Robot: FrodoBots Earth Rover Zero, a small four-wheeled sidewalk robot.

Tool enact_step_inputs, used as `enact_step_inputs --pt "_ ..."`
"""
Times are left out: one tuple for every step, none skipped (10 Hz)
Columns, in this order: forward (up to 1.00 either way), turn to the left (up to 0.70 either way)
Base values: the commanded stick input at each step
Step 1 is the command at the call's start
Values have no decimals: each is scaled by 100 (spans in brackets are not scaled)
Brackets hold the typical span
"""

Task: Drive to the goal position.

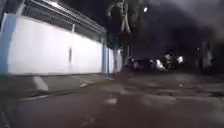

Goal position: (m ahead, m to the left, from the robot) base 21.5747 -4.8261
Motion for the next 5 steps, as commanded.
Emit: enact_step_inputs --pt "70 0" --pt "70 0" --pt "70 0" --pt "70 0" --pt "70 0"
